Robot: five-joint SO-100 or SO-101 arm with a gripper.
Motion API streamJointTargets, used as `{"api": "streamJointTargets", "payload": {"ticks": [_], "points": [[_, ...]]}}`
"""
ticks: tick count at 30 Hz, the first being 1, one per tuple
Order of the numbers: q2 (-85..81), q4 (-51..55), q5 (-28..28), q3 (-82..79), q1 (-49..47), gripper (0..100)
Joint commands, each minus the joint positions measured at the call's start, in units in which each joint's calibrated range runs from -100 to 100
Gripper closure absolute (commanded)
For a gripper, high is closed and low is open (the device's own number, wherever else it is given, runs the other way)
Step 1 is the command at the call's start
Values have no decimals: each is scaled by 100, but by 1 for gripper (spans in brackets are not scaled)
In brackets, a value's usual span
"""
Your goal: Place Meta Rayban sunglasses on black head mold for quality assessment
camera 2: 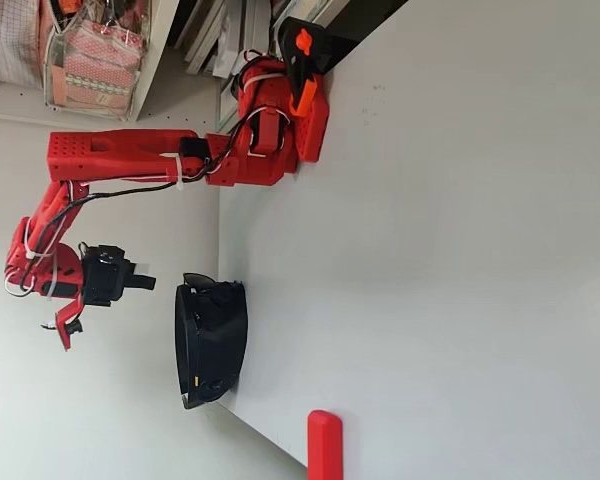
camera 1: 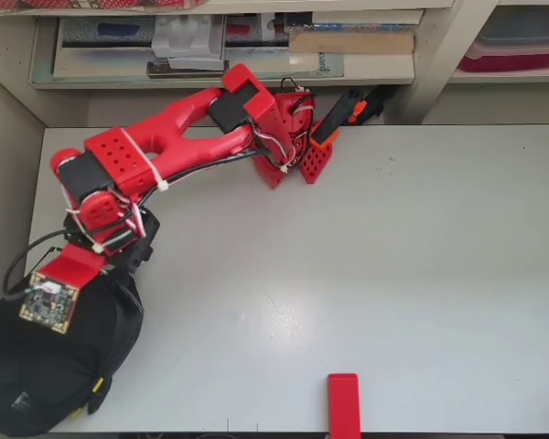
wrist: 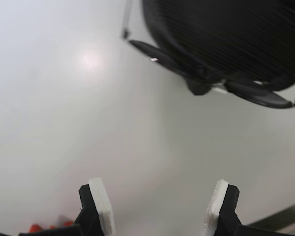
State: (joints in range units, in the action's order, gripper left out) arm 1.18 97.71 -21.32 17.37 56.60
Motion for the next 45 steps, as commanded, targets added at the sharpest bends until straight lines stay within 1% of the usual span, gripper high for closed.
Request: {"api": "streamJointTargets", "payload": {"ticks": [1,5,8,11,15,16,18,20,22,24,27,30,35,42,45], "points": [[-1581,203,645,-454,-689,7],[-2366,203,1291,-663,-1306,6],[-2998,203,1483,-736,-1827,7],[-3606,211,1758,-1464,-2338,7],[-4188,185,1739,-3001,-3265,7],[-4331,73,1675,-3220,-3512,7],[-4626,-438,1739,-3566,-3997,7],[-4955,-948,2154,-3975,-4376,7],[-5343,-1502,2756,-4375,-4615,7],[-5714,-2030,3075,-4830,-4685,7],[-6280,-2524,3267,-5522,-4703,7],[-6845,-2705,3542,-6250,-4765,7],[-7857,-2896,3913,-7187,-5364,7],[-9510,-3354,4048,-8707,-5294,7],[-10118,-3363,4323,-9134,-5364,7]]}}
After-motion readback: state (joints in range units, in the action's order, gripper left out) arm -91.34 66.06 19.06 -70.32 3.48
